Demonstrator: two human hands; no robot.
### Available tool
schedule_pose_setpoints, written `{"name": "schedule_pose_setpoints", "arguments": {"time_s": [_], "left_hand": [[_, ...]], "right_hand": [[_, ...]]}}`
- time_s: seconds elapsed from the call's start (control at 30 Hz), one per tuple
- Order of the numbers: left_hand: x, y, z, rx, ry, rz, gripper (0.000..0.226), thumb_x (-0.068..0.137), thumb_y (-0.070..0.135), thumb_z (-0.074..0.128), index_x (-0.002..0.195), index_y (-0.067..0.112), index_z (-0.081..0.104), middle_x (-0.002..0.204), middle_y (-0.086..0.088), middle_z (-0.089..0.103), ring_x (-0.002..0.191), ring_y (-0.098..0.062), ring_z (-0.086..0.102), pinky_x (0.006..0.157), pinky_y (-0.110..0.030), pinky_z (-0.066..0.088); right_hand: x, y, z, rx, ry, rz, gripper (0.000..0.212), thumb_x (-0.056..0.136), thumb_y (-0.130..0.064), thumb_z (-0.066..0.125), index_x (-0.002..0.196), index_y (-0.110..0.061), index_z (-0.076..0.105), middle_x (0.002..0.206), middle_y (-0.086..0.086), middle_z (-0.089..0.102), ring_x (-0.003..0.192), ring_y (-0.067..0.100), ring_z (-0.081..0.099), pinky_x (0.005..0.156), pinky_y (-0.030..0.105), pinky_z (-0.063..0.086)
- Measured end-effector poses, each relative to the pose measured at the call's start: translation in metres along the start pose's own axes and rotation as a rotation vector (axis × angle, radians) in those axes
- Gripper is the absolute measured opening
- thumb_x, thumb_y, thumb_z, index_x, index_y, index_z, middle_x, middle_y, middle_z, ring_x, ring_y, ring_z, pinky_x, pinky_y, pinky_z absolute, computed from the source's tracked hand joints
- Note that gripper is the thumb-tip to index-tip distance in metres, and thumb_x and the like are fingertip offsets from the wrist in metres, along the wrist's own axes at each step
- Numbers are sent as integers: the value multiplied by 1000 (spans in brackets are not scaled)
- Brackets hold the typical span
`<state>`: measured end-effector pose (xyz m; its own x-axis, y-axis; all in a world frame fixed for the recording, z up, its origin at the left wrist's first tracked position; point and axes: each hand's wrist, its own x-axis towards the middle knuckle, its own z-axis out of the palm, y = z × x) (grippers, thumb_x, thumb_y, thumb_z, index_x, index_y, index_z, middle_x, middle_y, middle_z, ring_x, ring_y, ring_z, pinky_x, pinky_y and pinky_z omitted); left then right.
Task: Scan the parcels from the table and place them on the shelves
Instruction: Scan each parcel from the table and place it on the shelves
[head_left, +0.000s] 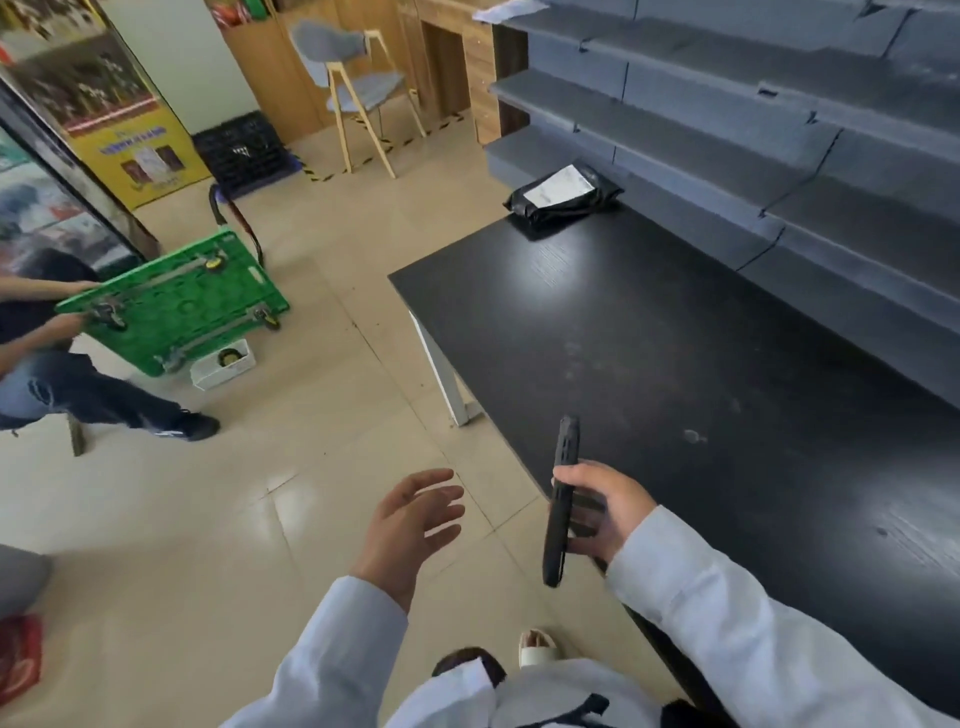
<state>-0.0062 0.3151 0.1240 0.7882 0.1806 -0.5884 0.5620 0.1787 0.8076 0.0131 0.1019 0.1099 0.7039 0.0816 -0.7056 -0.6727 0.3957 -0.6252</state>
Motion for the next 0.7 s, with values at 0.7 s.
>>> {"name": "schedule_pose_setpoints", "arguments": {"time_s": [0.7], "left_hand": [[523,227,218,752,-297,134,26,90,3,55,113,7,66,85,-6,66,69,-20,58,63,-30,49]], "right_hand": [[204,-219,57,594,518,-177,9,86,-7,68,93,-11,63,72,6,73,65,24,73,72,49,57]]}}
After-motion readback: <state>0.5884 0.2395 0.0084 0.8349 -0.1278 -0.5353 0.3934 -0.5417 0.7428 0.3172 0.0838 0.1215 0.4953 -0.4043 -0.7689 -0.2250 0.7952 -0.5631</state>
